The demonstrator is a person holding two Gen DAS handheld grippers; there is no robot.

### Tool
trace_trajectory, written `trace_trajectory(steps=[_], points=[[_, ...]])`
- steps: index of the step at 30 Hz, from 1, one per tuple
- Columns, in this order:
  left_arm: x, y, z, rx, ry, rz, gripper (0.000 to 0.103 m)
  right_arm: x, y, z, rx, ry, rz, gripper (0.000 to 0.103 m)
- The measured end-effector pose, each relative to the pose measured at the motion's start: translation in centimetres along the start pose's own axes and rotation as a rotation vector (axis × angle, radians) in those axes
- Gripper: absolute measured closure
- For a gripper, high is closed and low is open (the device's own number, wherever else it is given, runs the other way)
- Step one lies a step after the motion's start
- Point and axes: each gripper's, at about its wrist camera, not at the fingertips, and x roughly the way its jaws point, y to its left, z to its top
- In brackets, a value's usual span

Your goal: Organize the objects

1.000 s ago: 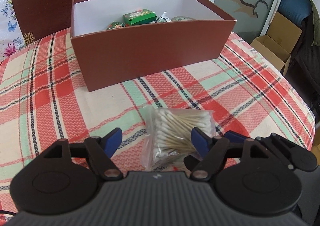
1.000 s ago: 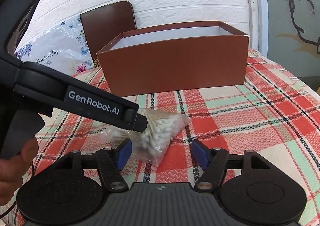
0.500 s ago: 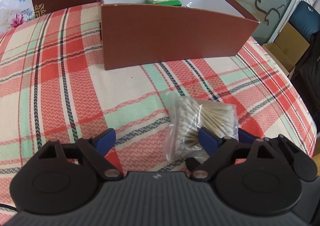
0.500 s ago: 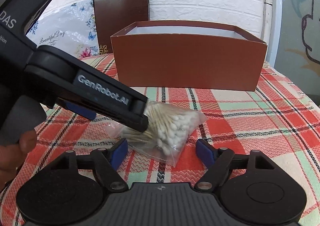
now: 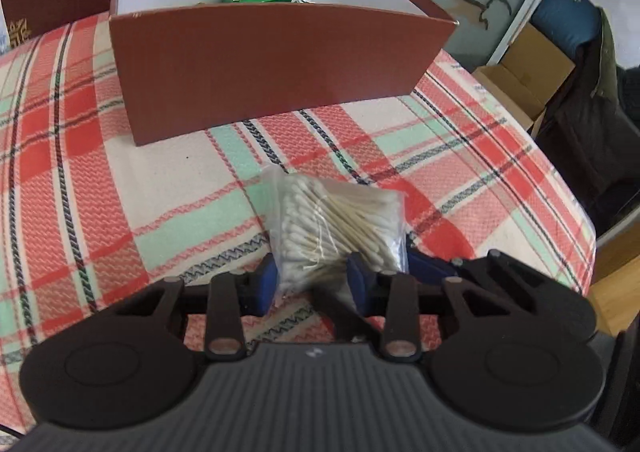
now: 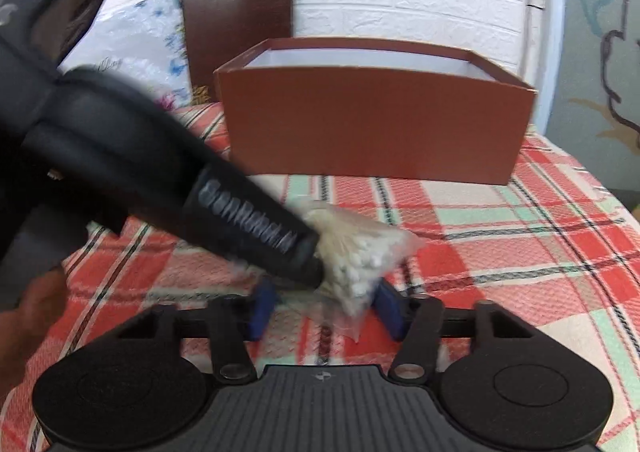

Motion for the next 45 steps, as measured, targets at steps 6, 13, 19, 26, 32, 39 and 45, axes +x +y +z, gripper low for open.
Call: trace_trajectory(steps=[6,13,19,26,32,39,45], points=[[-4.2,0.4,1.8,-0.01,-0.117,-0.023,0.066,-2.4,0.8,2.3,-0.03,-0.147,-0.008,0.055],[-7.6,0.9,8.5,0.062,-0.287,0.035,0.066,-1.3,0.5,9.1,-0.065,-0.319,0.002,0.055],[-4.1,2.4,13.9,0.08,-0.302,0.146,0.061,4.9,-0.6,13.2,-0.057,-0.325,0.032,0.052],[0.3,4.1,15.7,0.079,-0.267,0.293,0.044,9.6,-2.4,13.4,0.018,-0.23,-0.001,0.032],[-1.1,3.2,14.3,0.077,-0.268,0.318,0.043,6.6,-3.0,12.1,0.023,-0.28,-0.064,0.027],[-3.8,2.2,11.4,0.048,-0.266,0.327,0.037,3.2,-2.9,10.6,0.075,-0.28,-0.069,0.026],[-5.8,1.7,8.4,0.038,-0.257,0.33,0.032,0.9,-2.4,8.4,0.137,-0.246,-0.042,0.026]])
